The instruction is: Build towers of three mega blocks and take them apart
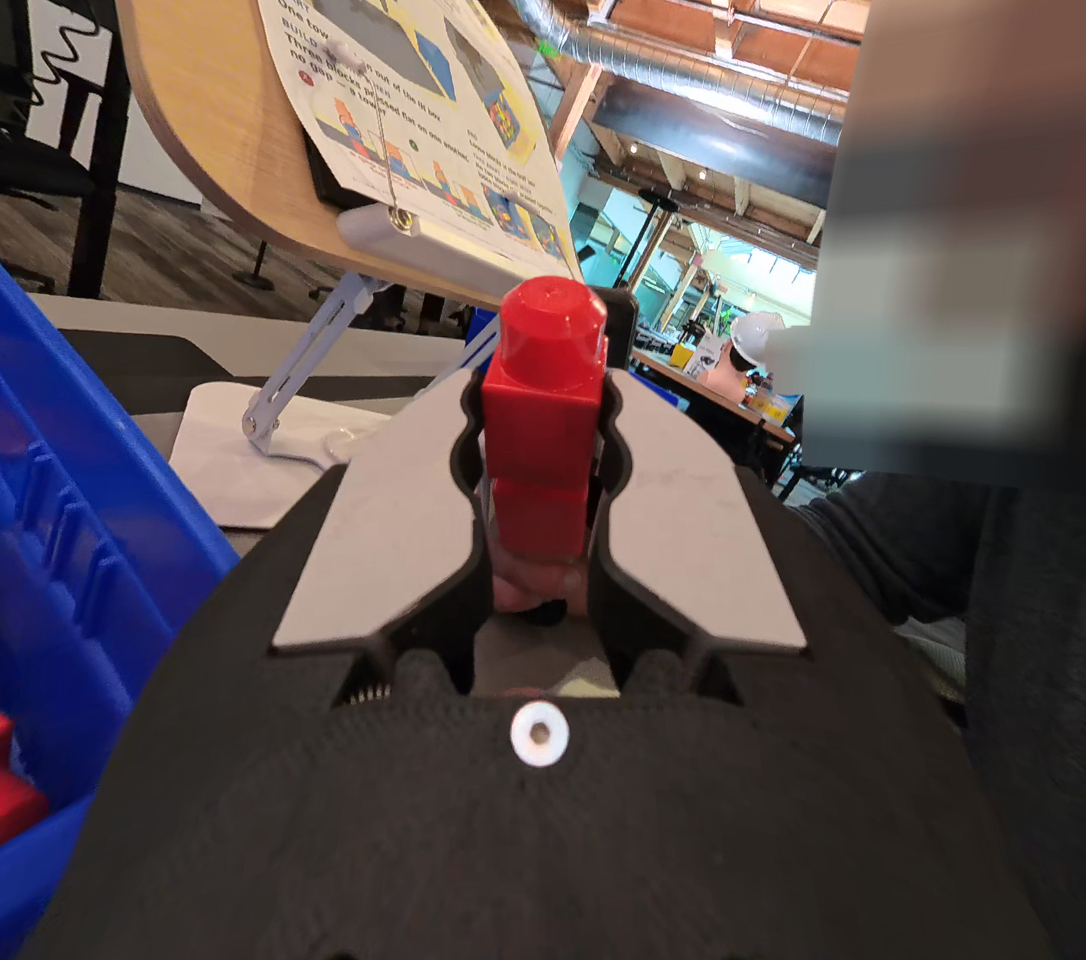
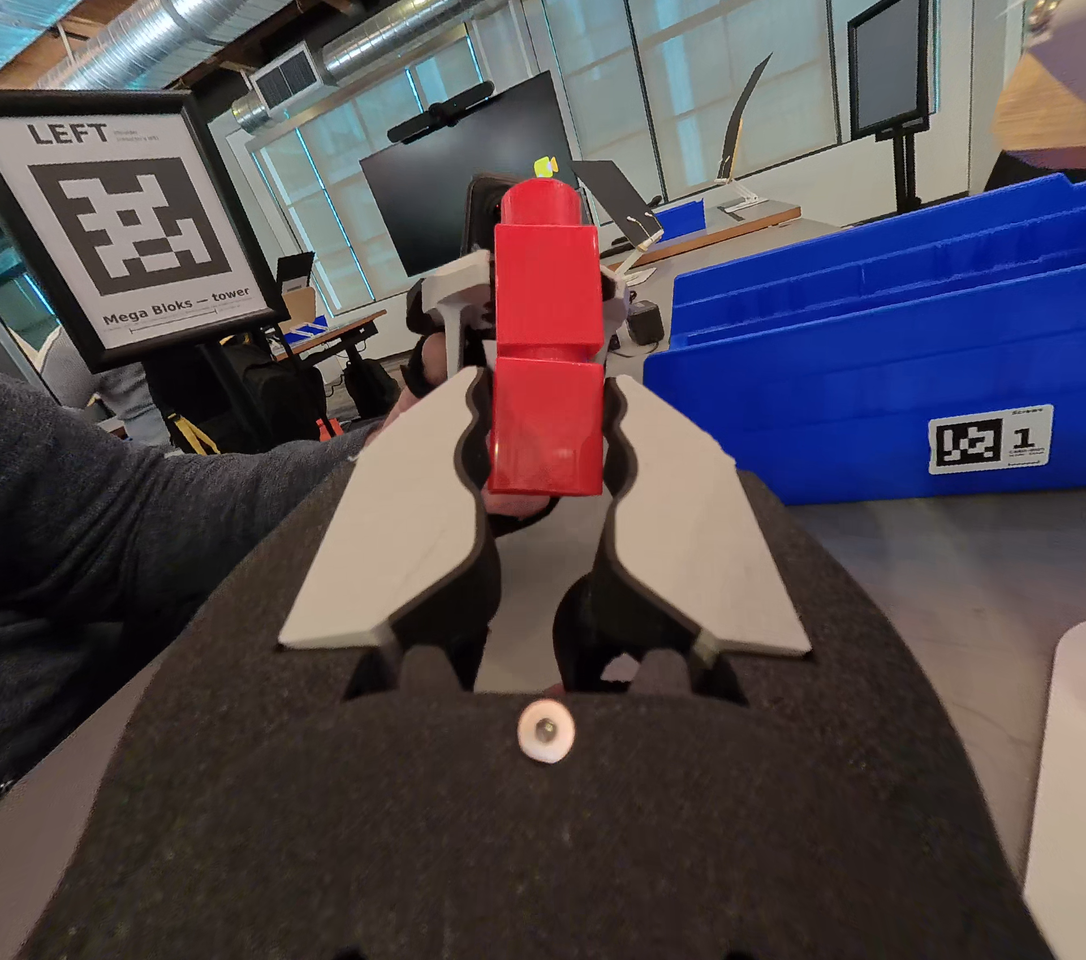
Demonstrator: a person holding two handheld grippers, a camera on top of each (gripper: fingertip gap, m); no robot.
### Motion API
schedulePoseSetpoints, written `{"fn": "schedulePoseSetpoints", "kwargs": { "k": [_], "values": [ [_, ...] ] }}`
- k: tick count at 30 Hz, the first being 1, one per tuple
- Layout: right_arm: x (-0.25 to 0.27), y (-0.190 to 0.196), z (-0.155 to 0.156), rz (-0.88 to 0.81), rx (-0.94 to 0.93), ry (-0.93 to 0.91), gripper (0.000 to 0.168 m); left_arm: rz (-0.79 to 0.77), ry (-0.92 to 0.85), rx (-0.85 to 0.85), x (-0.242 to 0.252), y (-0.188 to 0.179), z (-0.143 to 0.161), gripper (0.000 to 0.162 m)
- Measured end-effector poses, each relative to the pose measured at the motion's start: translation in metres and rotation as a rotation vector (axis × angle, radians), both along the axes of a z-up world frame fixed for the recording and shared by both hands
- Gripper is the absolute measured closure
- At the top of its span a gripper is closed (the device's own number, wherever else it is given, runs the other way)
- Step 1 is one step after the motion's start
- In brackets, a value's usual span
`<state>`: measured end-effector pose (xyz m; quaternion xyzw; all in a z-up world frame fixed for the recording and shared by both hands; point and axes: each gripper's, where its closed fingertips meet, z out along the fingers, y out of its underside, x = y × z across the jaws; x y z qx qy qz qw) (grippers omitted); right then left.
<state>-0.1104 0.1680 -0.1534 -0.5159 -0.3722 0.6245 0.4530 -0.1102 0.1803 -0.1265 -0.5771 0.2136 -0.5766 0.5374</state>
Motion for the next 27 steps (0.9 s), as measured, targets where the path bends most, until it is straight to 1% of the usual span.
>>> {"fn": "schedulePoseSetpoints", "kwargs": {
  "k": [4,9,12,19,22,26,27],
  "values": [
    [0.002,0.002,0.002,-0.015,-0.007,0.013,0.133,0.023,-0.043,0.0,0.003,0.003,0.001,0.125],
    [0.001,0.001,0.0,-0.013,0.005,-0.004,0.133,-0.019,0.053,0.006,0.003,0.0,-0.003,0.125],
    [0.0,0.0,-0.001,-0.009,0.011,-0.011,0.133,-0.053,0.063,0.006,0.003,-0.002,-0.006,0.125],
    [0.001,0.0,0.0,-0.008,0.013,-0.006,0.133,-0.067,0.104,0.011,0.003,-0.005,-0.01,0.125],
    [0.004,0.002,0.002,-0.019,0.009,0.011,0.133,-0.079,0.129,-0.009,0.004,-0.006,-0.016,0.124],
    [0.009,0.006,0.008,-0.018,-0.005,0.052,0.133,-0.138,0.227,-0.04,0.011,-0.014,-0.037,0.125],
    [0.01,0.004,0.008,-0.006,0.009,0.054,0.145,-0.137,0.234,-0.051,0.012,-0.014,-0.04,0.126]
  ]
}}
